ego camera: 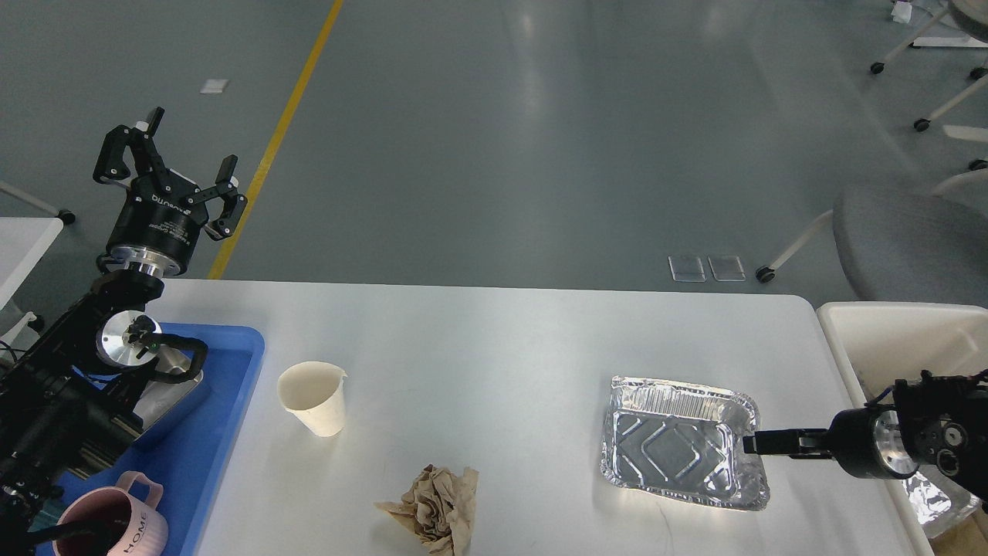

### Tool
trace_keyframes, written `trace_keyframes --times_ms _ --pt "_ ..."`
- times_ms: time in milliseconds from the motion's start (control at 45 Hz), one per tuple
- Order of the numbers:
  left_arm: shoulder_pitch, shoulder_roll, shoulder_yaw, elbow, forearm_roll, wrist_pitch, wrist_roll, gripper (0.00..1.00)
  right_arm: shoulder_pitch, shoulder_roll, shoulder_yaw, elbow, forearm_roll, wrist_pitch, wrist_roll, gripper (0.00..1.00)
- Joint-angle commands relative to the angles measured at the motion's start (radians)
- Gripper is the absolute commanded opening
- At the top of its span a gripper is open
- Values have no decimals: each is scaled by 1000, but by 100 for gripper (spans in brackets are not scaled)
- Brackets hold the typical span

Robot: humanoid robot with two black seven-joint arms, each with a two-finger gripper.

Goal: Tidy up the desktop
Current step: 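Reach the right gripper to the foil tray and grasp its edge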

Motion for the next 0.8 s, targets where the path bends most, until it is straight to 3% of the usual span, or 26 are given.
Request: trace_keyframes --times_ms 0,200,466,533,555,578,622,777 --pt "2 0 0 0 0 0 0 97 -2 40 -2 -35 -5 1 -1 100" --pt "2 0 0 1 0 0 -2 97 -2 84 -3 -55 -6 1 -2 100" --pt "12 5 0 0 0 0 0 97 7 149 -2 -164 -8 0 -1 77" --pt "12 5 0 0 0 0 -2 97 7 161 -3 -168 -8 0 -1 60" --pt "12 5 0 0 0 0 -2 97 7 161 -3 -168 -8 0 -1 60" --pt "11 5 0 0 0 0 0 97 5 164 -3 -170 -8 0 -1 47" --pt "11 3 0 1 0 0 0 97 4 167 -3 -170 -8 0 -1 35" --pt "11 3 0 0 0 0 0 97 4 166 -2 -171 -6 7 -2 4"
